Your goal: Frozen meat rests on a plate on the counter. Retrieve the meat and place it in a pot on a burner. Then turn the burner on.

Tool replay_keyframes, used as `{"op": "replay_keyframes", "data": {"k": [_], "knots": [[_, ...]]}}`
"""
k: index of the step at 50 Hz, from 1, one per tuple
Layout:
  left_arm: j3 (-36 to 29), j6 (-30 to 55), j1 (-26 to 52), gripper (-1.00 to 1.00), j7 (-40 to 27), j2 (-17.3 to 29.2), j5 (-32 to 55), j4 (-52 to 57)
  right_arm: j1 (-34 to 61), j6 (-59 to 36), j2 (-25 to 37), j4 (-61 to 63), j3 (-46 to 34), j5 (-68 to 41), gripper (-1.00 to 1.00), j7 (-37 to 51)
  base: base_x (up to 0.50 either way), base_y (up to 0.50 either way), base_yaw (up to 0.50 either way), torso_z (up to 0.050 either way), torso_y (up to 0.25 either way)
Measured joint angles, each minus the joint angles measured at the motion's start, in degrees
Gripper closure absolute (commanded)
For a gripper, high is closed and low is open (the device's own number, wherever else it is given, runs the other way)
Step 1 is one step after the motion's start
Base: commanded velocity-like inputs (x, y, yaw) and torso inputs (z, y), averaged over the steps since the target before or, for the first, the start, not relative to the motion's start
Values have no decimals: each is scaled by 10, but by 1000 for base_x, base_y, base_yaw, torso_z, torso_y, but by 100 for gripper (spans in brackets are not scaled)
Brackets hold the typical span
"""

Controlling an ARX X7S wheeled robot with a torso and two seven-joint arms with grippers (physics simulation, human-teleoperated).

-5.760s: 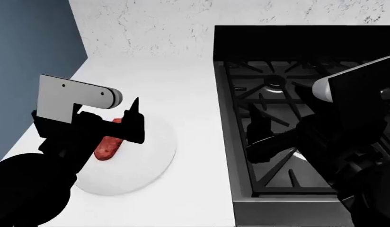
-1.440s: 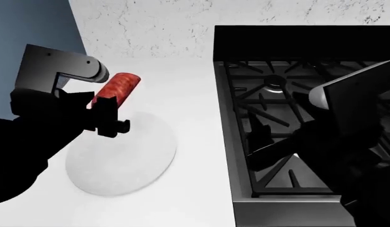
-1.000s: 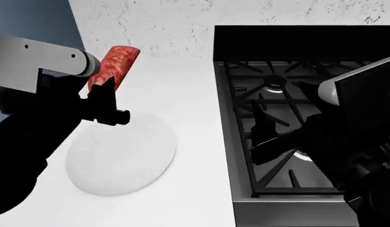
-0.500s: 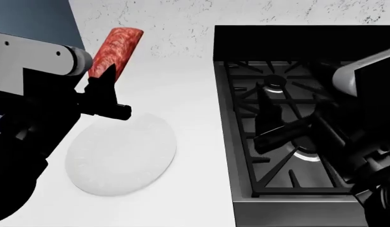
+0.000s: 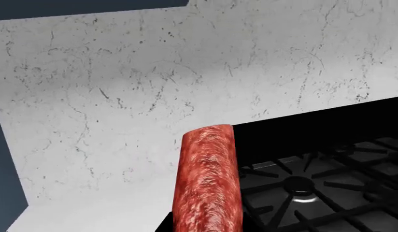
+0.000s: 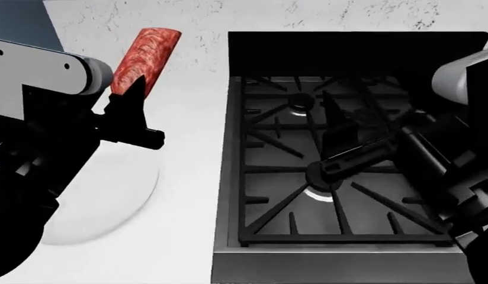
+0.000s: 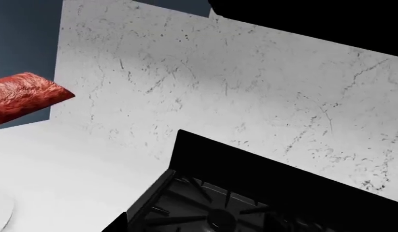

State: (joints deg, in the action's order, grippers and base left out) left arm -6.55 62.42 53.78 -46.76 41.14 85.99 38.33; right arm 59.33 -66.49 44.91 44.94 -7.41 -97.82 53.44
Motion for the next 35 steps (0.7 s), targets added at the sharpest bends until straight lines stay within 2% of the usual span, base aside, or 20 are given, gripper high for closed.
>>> {"op": "replay_keyframes", "data": {"k": [35], "knots": [[-2,-8,24,100,-25,7,44,16,104,9,59,1,-27,-118,-100,82,0,-500,0,0,0]]}}
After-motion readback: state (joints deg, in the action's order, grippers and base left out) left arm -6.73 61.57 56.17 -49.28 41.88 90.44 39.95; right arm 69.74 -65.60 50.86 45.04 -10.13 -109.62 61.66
